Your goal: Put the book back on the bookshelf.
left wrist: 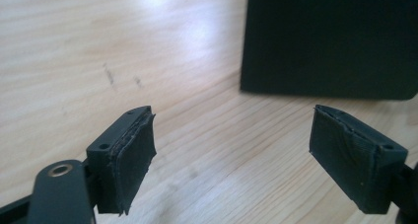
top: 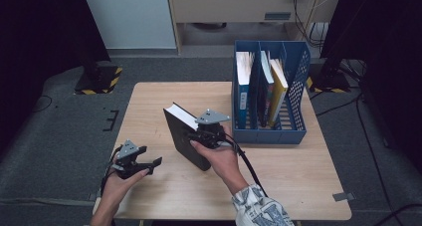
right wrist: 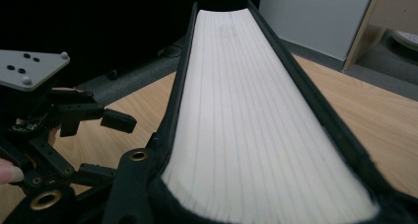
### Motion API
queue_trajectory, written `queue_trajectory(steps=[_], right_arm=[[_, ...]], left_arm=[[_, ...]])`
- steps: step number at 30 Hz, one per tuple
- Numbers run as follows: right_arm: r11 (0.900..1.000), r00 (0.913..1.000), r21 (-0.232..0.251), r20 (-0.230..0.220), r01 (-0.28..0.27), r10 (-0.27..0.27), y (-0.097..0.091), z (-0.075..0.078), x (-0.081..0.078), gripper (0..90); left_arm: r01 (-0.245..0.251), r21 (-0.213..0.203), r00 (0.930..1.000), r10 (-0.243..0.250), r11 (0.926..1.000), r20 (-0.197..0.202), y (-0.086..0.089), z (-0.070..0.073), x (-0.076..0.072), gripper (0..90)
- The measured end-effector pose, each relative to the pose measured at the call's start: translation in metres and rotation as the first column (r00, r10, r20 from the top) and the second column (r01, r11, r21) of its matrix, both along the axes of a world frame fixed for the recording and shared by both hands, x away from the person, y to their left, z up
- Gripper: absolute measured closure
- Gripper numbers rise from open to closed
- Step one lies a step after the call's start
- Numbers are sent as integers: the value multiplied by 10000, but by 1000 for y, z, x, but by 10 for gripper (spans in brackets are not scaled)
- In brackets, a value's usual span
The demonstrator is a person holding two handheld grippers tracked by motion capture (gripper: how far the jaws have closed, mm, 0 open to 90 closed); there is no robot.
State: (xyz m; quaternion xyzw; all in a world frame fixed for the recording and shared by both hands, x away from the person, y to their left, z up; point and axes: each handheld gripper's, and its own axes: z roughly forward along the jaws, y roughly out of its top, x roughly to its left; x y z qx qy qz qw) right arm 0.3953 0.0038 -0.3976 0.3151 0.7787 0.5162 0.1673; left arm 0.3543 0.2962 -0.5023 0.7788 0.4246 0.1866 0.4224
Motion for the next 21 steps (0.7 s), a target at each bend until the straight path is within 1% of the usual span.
queue_trajectory(steps=[1,2,3,6,7,9,11,14,19,20,21], right_arm=[[10000,10000,-8,39,38,-38,-1,2,1,531],[10000,10000,-33,58,48,-48,-1,4,1,532],[10000,9999,-31,88,57,-57,-2,5,2,532],[9999,9998,-13,121,132,-132,-3,10,3,532],[9999,9998,-12,143,141,-141,-4,11,4,532],[9999,9998,-62,173,135,-134,-5,13,5,532],[9998,9997,-96,164,176,-174,-6,15,6,532],[9996,9996,-103,88,261,-260,-7,17,8,533],[9995,9995,-23,51,322,-322,-11,20,10,534],[9995,9995,27,29,328,-328,-12,21,10,533],[9994,9994,49,29,351,-351,-12,21,10,533]], left_arm=[[-98,204,9999,99,9997,-74,1,-2,0,164],[-147,308,9998,151,9994,-142,1,-3,1,148],[-171,385,9996,178,9991,-201,1,-4,1,137],[-206,448,9991,223,9988,-373,0,-9,4,115],[-197,546,9987,222,9983,-453,-1,-10,4,107],[-173,761,9987,208,9970,-459,-2,-11,4,100],[-171,794,9984,213,9967,-516,-2,-12,4,99],[-247,757,9970,301,9968,-714,-2,-14,5,99],[-292,1004,9954,381,9945,-878,-2,-16,6,99],[-351,961,9949,439,9948,-909,-2,-17,6,99],[-371,1009,9940,471,9942,-987,-1,-17,6,99]])
